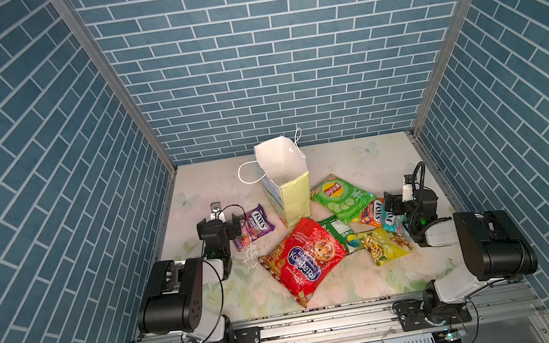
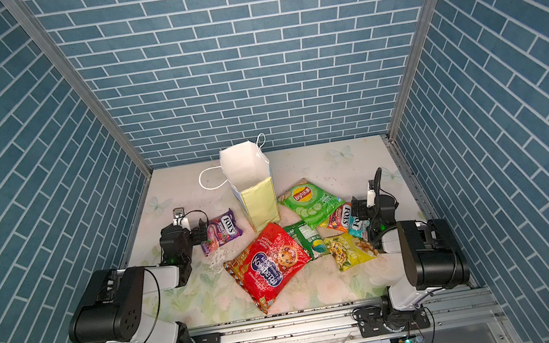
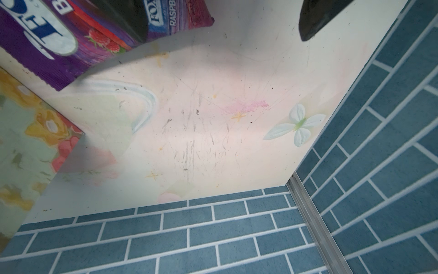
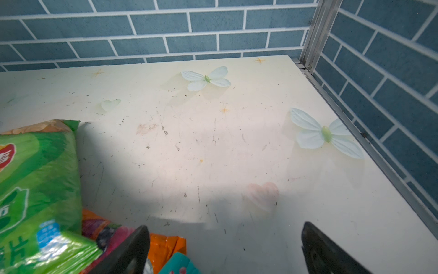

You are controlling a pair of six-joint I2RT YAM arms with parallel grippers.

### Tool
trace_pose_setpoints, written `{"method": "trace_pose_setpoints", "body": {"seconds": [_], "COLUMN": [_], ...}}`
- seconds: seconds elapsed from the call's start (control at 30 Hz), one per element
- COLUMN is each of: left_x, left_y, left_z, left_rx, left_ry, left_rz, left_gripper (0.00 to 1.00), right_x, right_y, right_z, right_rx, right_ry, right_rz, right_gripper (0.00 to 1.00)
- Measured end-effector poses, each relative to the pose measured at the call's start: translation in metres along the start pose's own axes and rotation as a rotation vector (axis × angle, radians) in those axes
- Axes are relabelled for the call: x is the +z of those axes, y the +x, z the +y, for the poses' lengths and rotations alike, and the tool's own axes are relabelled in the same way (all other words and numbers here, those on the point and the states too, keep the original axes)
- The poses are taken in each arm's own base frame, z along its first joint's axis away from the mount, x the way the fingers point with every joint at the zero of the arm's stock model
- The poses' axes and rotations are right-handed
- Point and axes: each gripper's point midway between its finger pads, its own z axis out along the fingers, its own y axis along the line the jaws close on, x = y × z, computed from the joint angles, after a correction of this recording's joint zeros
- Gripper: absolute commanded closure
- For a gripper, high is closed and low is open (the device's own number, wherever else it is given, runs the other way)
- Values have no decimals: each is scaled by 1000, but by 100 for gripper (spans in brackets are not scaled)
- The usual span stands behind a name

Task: Take the snacks out of the paper bag
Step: Reset both arms

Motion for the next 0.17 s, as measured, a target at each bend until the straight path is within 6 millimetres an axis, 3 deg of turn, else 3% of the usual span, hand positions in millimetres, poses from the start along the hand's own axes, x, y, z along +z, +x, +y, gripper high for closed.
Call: {"method": "trace_pose_setpoints", "body": {"seconds": [0.17], "left_x": [0], "left_y": [0], "left_z": [0], "left_rx": [0], "left_ry": [0], "left_rz": [0], "left_gripper": [1], "right_x": [1], "right_y": [-3], "right_z": [-5], "right_rx": [5], "right_ry": [13], "right_rz": [-1], "right_gripper": [1]}}
